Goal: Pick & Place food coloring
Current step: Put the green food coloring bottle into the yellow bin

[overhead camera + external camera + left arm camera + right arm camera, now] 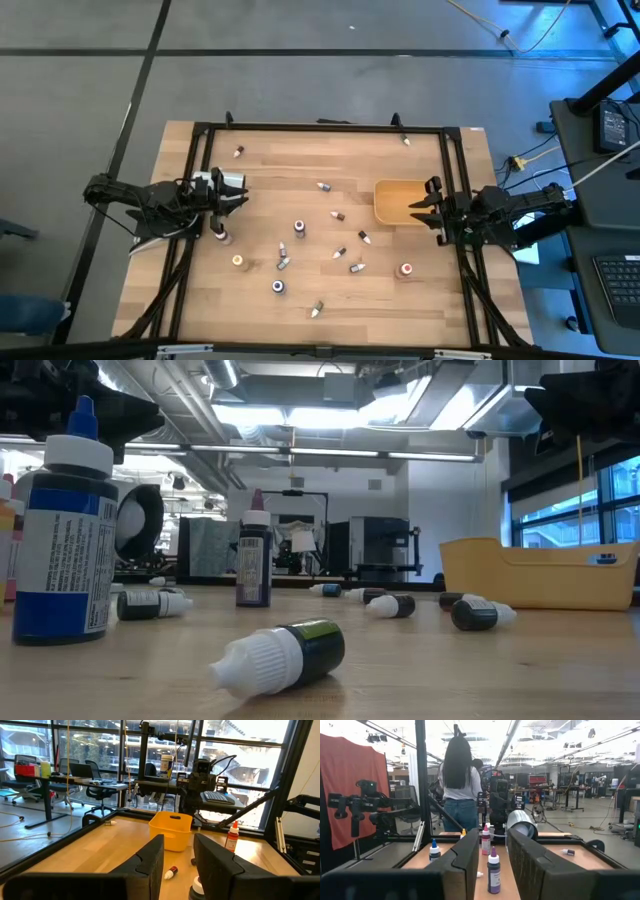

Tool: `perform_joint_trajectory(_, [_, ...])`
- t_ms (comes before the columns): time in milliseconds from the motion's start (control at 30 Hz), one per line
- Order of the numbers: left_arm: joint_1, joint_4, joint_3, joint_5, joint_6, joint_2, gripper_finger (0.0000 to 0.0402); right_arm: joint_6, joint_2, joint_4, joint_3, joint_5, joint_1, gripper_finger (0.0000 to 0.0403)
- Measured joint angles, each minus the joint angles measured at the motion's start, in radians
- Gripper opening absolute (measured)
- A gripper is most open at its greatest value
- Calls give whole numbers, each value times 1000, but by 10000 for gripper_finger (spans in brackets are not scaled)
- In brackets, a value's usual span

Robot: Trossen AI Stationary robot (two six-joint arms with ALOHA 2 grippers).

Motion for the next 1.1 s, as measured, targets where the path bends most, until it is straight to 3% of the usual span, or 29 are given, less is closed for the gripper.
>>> perform_joint_trajectory(1000, [0,0,0,0,0,0,107,-5,0,0,0,1,0,106])
perform_joint_trajectory(1100, [0,0,0,0,0,0,105,19,0,0,0,88,0,106])
